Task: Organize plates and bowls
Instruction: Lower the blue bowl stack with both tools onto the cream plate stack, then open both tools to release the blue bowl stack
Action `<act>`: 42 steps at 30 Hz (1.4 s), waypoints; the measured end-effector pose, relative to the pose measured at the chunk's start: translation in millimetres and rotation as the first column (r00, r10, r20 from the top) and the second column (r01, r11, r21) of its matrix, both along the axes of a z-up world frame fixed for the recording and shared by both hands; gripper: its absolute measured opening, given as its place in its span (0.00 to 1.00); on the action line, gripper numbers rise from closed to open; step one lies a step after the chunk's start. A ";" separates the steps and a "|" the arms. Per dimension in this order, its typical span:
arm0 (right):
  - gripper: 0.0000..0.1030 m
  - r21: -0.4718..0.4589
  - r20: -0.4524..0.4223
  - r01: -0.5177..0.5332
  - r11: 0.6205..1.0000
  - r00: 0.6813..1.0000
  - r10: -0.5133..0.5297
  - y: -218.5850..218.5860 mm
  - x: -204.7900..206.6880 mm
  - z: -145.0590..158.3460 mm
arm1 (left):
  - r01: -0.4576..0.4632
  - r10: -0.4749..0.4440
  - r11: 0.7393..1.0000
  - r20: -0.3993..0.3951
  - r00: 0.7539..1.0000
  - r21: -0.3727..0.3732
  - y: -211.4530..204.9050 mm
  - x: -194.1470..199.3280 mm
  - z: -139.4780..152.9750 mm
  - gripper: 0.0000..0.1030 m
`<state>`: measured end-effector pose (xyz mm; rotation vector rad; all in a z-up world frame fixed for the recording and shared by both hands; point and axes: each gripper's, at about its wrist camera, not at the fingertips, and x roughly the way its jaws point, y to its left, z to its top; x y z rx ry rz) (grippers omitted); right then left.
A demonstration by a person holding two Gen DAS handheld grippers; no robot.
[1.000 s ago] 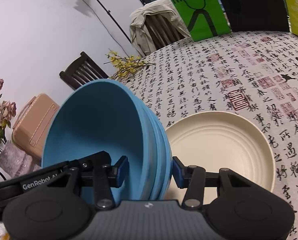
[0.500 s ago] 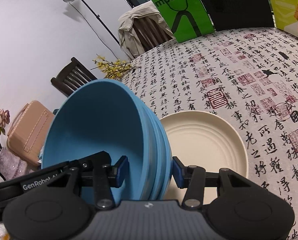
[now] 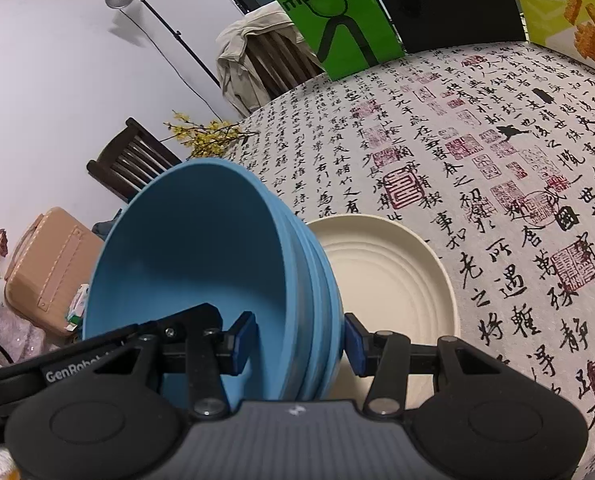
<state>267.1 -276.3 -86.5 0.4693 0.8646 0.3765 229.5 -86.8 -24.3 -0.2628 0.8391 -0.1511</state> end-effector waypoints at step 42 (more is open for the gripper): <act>0.51 -0.051 -0.024 0.006 0.999 1.000 -0.007 -6.8 15.6 -11.2 | 0.043 -0.045 0.998 -0.063 0.997 -0.037 -3.8 21.7 -19.5 0.45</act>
